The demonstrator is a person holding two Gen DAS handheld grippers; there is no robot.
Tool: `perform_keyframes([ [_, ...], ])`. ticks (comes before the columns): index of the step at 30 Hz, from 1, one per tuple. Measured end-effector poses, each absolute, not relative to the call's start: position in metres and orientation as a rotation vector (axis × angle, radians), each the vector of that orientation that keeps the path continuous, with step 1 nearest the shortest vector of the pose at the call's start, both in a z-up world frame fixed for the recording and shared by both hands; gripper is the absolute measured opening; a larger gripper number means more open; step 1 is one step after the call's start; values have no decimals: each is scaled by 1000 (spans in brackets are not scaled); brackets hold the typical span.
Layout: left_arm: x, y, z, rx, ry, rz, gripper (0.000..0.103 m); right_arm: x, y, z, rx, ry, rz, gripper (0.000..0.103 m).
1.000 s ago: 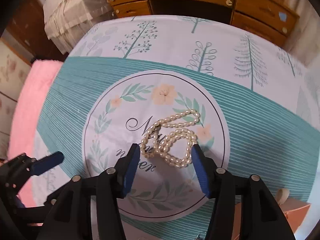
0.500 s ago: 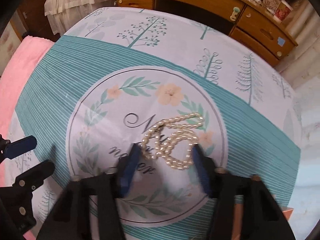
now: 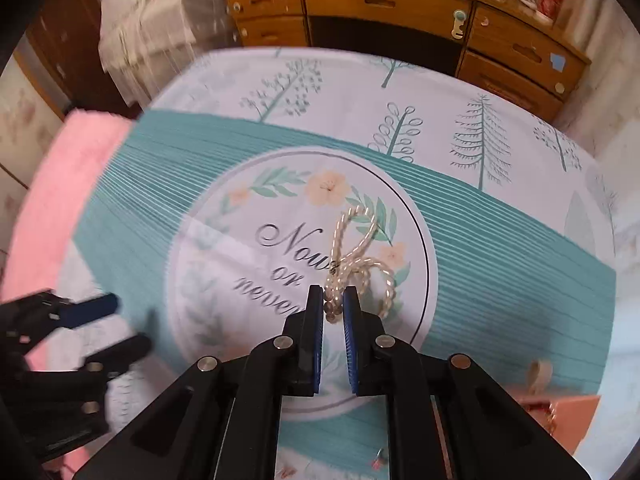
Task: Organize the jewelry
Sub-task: 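Carry the pearl necklace with the right tool and drop it into the peach tray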
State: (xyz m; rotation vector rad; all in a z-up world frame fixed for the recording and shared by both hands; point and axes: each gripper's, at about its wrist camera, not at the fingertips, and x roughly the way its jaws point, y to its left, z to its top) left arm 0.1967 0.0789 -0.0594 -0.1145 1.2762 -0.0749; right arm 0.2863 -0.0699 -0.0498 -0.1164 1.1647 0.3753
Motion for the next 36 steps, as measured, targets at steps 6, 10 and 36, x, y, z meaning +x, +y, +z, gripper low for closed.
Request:
perform_keyframes([
  [6, 188, 62, -53, -93, 1274, -105, 45, 254, -96, -2, 4, 1077, 451, 10],
  [10, 182, 46, -50, -63, 1276, -140, 45, 227, -116, 30, 51, 1013, 478, 10],
  [36, 143, -87, -64, 569, 1159, -593, 45, 98, -268, 91, 233, 882, 415, 10],
])
